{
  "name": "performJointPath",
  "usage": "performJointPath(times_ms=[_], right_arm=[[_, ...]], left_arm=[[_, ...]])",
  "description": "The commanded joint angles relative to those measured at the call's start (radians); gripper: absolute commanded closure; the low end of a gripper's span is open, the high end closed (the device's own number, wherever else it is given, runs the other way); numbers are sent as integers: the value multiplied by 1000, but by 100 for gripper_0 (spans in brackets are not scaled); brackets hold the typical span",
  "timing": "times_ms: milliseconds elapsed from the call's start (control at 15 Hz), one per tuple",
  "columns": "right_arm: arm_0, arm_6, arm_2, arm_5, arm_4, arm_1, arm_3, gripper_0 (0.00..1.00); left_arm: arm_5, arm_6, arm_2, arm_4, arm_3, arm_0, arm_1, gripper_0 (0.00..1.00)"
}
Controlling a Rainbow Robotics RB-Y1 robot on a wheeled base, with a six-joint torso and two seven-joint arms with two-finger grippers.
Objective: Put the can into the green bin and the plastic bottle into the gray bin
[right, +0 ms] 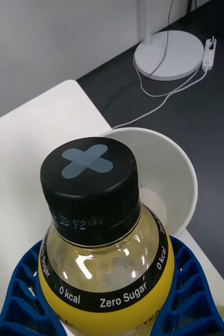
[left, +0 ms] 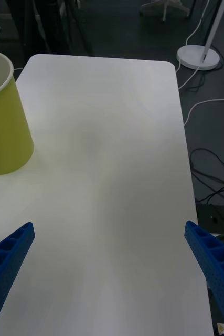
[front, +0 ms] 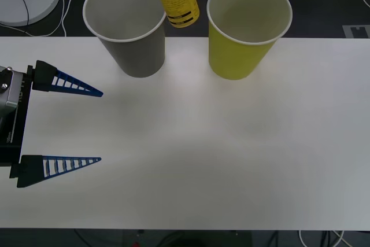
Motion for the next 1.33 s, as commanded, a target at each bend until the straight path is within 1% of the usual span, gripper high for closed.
performJointPath(times_ms=[67,200,267,400,533,667,867,1333], right_arm=[[-104,-2,50,-71,-4,96,163,100],[-157,-2,58,-120,17,179,287,100],[-189,-2,84,-134,22,216,348,100],[-252,-3,156,-136,8,276,451,100],[-285,-3,172,-143,5,345,554,100],[-317,-2,201,-148,0,398,632,100],[-338,-3,215,-149,9,451,695,100],[-381,-15,224,-148,25,533,785,100]], left_arm=[[0,0,0,0,0,0,0,0],[0,0,0,0,0,0,0,0],[0,0,0,0,0,0,0,0],[0,0,0,0,0,0,0,0],[0,0,0,0,0,0,0,0],[0,0,0,0,0,0,0,0],[0,0,0,0,0,0,0,0],[0,0,0,0,0,0,0,0]])
